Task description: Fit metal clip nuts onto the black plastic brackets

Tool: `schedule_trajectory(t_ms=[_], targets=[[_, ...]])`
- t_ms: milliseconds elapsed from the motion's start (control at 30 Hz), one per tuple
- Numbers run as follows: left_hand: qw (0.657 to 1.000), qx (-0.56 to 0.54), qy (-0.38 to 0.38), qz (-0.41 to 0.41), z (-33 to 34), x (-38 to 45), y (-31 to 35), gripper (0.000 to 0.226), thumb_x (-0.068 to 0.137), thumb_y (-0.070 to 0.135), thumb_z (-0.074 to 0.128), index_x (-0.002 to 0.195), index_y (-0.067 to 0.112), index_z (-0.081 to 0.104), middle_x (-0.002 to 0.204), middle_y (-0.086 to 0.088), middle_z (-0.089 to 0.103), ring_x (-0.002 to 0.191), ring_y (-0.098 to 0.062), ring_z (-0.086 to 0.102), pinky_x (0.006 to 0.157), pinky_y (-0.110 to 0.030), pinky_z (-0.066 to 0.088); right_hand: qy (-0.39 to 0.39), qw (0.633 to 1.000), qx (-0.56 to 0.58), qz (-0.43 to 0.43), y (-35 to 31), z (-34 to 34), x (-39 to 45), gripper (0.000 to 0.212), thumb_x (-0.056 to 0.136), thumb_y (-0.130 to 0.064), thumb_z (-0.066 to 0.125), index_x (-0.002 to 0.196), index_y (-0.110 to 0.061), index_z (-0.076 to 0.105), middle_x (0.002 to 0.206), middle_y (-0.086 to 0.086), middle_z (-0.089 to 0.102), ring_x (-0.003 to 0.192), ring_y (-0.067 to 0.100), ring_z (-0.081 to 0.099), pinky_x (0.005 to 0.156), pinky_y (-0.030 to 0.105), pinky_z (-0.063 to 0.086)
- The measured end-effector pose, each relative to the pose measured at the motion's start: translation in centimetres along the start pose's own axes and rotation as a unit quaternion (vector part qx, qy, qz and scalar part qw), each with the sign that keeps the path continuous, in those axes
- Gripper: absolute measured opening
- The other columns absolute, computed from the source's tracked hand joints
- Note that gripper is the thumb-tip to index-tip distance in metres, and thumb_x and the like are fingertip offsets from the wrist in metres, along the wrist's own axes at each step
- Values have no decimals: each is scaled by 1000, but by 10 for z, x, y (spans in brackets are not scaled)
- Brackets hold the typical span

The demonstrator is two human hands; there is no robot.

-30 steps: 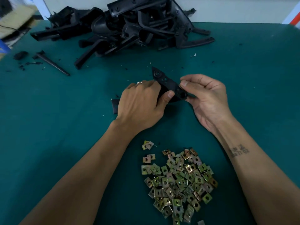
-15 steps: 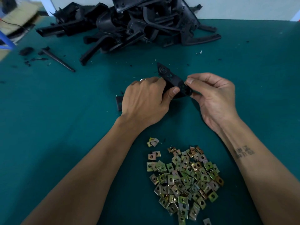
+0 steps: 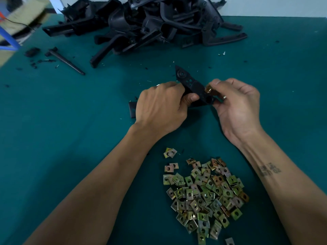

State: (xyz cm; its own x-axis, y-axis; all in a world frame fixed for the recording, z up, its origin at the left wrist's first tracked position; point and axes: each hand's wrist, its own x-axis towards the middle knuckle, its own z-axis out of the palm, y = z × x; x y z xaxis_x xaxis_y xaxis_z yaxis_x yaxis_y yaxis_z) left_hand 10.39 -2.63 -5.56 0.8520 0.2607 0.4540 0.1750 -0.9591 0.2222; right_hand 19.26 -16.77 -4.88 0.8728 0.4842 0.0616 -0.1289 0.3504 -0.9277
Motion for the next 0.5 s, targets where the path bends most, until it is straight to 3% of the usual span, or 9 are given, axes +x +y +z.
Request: schedule_trajectory(t_ms=[233,500], targets=[[1000,-5,17,-9,0,-1,-1,57,99,59,29,91,14,63,90,-5,69,78,-40,63,60,-37,29,7,1000,8,15,0,4,-2,26,87,-12,60,63,-10,69,70,5,65,81,24,60,73,35,50],[999,-30,22,-14,0,0,-3,50,99,56,36,88,15,64,84,-3,68,73,-38,62,60,-35,29,-21,1000,-18,10,-3,2,-3,23,91,-6,58,68,-9,61,74,8,67,85,27,61,81,43,50]])
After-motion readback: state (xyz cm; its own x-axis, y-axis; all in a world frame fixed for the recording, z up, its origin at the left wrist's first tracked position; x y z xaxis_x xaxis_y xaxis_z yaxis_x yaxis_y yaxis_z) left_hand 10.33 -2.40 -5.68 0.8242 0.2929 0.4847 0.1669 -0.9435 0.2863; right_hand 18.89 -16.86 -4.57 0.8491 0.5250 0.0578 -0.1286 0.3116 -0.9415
